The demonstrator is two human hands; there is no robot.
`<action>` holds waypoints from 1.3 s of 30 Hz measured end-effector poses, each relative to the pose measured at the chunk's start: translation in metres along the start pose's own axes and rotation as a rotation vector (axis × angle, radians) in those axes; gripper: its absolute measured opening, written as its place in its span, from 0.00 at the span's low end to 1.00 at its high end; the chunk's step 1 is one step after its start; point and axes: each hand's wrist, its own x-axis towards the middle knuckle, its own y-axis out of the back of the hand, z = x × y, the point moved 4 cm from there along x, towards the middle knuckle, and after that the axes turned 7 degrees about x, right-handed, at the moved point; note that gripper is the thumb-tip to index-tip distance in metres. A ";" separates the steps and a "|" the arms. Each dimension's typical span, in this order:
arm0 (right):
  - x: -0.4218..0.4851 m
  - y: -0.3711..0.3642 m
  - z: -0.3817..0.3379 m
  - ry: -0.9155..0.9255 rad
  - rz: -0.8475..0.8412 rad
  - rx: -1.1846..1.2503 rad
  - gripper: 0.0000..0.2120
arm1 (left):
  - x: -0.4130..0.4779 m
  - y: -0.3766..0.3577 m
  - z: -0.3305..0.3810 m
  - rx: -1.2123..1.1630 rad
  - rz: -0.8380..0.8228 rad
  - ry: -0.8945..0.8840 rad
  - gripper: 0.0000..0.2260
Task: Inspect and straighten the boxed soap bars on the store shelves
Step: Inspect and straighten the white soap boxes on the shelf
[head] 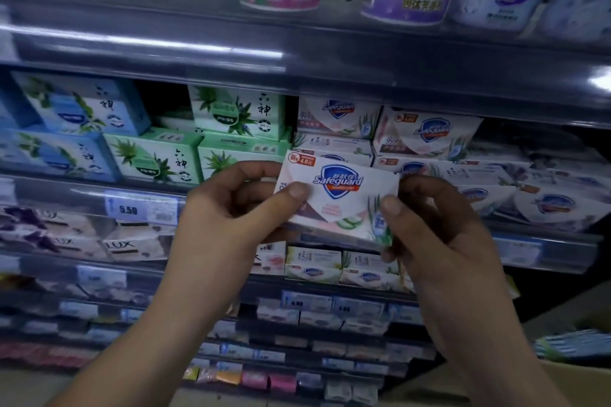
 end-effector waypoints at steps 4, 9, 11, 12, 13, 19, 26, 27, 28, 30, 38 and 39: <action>0.000 -0.002 0.006 -0.023 0.022 0.008 0.14 | -0.007 0.004 0.009 0.111 -0.037 -0.070 0.18; -0.002 -0.015 0.016 -0.105 -0.016 -0.001 0.17 | -0.024 0.006 0.035 0.365 0.054 -0.364 0.23; -0.006 -0.026 0.018 -0.175 -0.046 0.021 0.18 | -0.032 0.003 0.044 0.393 0.040 -0.458 0.28; -0.008 -0.030 0.019 -0.195 -0.064 0.033 0.16 | -0.035 0.002 0.046 0.388 0.030 -0.482 0.29; -0.009 -0.034 0.019 -0.201 -0.078 0.041 0.15 | -0.038 0.002 0.048 0.385 0.023 -0.502 0.31; -0.011 -0.035 0.006 -0.050 -0.035 0.029 0.11 | -0.038 0.017 0.048 0.331 0.043 -0.464 0.26; -0.025 -0.031 -0.017 0.335 -0.020 -0.118 0.18 | -0.026 0.023 0.022 0.248 0.010 -0.393 0.23; -0.027 -0.031 -0.017 0.365 -0.030 -0.151 0.20 | -0.026 0.022 0.018 0.246 0.012 -0.387 0.25; -0.029 -0.032 -0.016 0.387 -0.039 -0.180 0.23 | -0.025 0.022 0.014 0.243 0.019 -0.380 0.27; -0.032 -0.032 -0.016 0.413 -0.058 -0.196 0.25 | -0.024 0.021 0.010 0.235 0.032 -0.372 0.29; -0.027 -0.008 -0.011 0.265 0.143 -0.141 0.14 | -0.021 0.009 0.011 0.219 0.089 -0.340 0.18; -0.025 -0.004 -0.010 0.243 0.182 -0.157 0.12 | -0.019 0.005 0.012 0.239 0.102 -0.330 0.15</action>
